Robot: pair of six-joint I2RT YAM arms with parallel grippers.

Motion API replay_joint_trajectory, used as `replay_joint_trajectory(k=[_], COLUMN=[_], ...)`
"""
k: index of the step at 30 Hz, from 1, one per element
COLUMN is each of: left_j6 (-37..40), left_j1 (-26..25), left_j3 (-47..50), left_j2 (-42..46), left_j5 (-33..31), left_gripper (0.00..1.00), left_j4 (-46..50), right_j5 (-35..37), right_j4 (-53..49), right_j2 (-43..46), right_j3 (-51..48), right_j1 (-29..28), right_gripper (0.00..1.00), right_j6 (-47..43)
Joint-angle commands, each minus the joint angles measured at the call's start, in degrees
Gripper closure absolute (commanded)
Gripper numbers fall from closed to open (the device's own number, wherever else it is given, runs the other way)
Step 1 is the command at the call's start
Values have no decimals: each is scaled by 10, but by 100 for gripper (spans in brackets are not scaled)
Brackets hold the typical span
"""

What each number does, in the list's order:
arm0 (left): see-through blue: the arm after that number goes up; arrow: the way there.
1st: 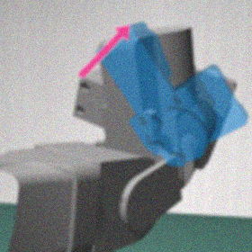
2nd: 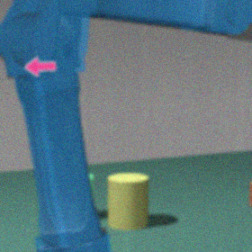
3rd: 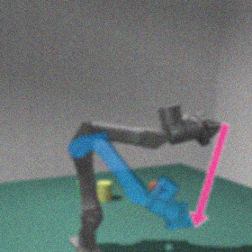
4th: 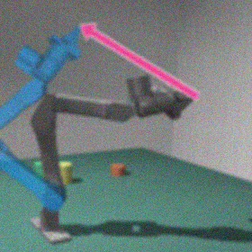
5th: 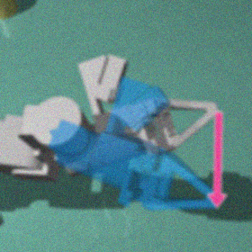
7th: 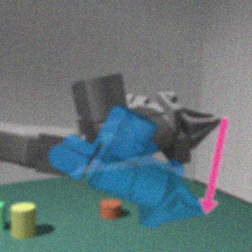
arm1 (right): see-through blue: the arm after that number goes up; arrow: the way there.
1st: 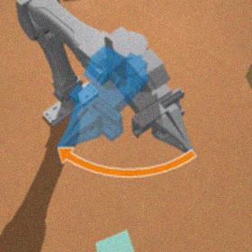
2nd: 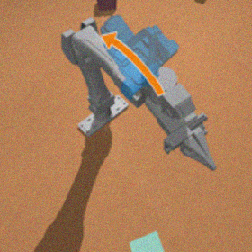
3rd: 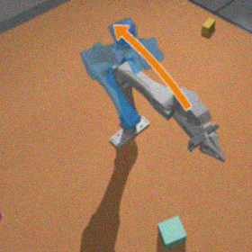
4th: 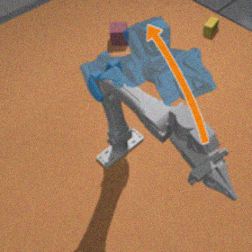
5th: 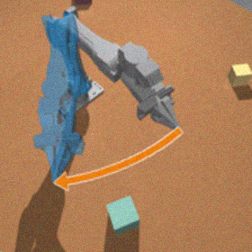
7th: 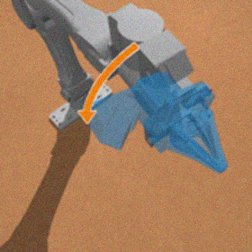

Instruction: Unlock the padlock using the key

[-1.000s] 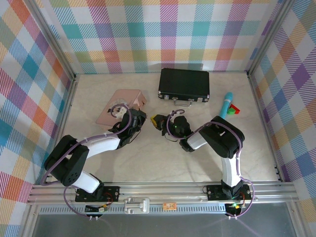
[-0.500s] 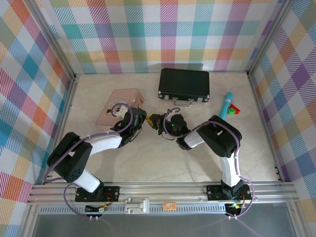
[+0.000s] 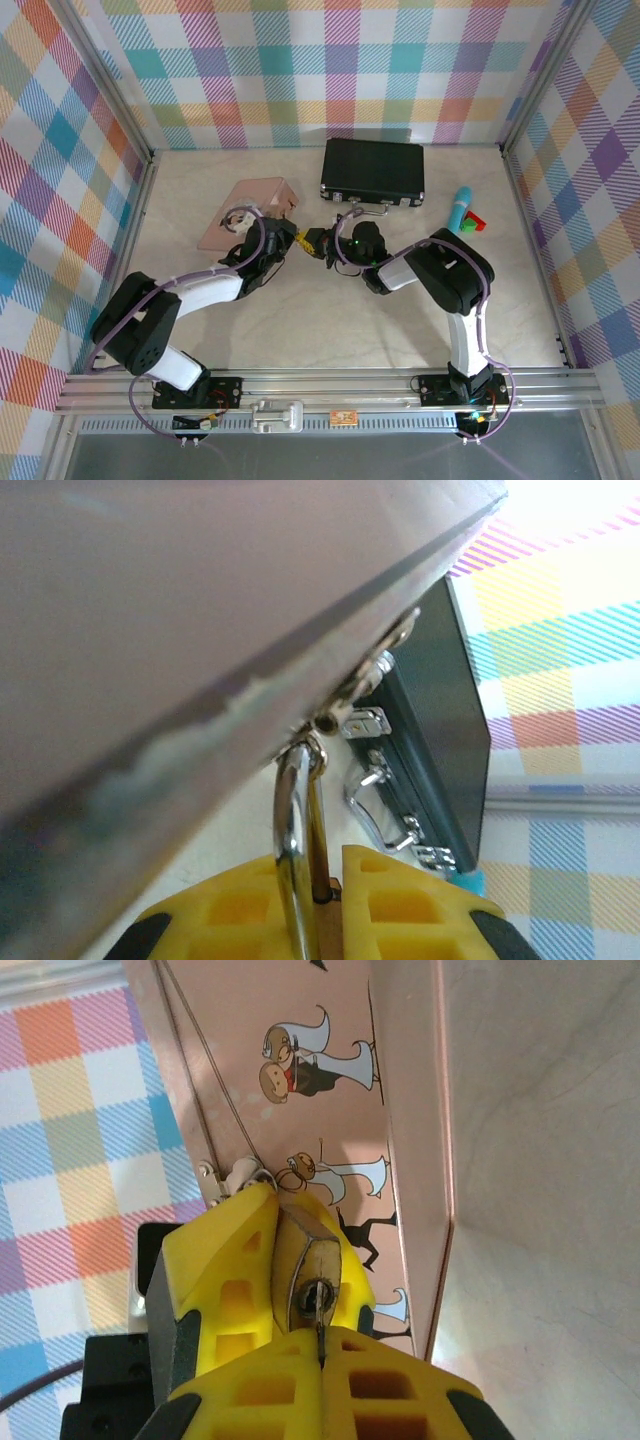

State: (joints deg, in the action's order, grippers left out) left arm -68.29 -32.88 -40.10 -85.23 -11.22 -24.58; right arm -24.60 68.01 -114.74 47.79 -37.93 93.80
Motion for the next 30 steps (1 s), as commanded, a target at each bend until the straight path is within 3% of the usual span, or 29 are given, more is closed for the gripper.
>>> replay_joint_trajectory(k=[1, 6, 11, 15, 19, 25, 30], left_j6=[33, 48, 63, 71, 71, 121, 151], left_j1=[5, 21, 29, 35, 37, 44, 62], left_j3=[8, 11, 11, 7, 7, 3, 10], left_j2=[47, 71, 87, 89, 83, 79, 49], left_j5=[111, 110, 85, 80, 80, 54, 58], left_gripper=[100, 100, 100, 100, 100, 100, 100], left_j4=[-16, 9, 29, 38, 38, 66, 39], right_j5=[-28, -40, -35, -46, -40, -38, -23], right_j4=[5, 7, 16, -19, -79, -163, -433], right_j2=[21, 21, 38, 69, 111, 133, 158], right_j3=[5, -9, -35, -46, -52, -50, 12], right_j1=[18, 23, 27, 29, 29, 29, 22], right_gripper=[100, 97, 69, 60, 72, 73, 66], right_j6=[-48, -63, -75, -115, -163, -216, -364])
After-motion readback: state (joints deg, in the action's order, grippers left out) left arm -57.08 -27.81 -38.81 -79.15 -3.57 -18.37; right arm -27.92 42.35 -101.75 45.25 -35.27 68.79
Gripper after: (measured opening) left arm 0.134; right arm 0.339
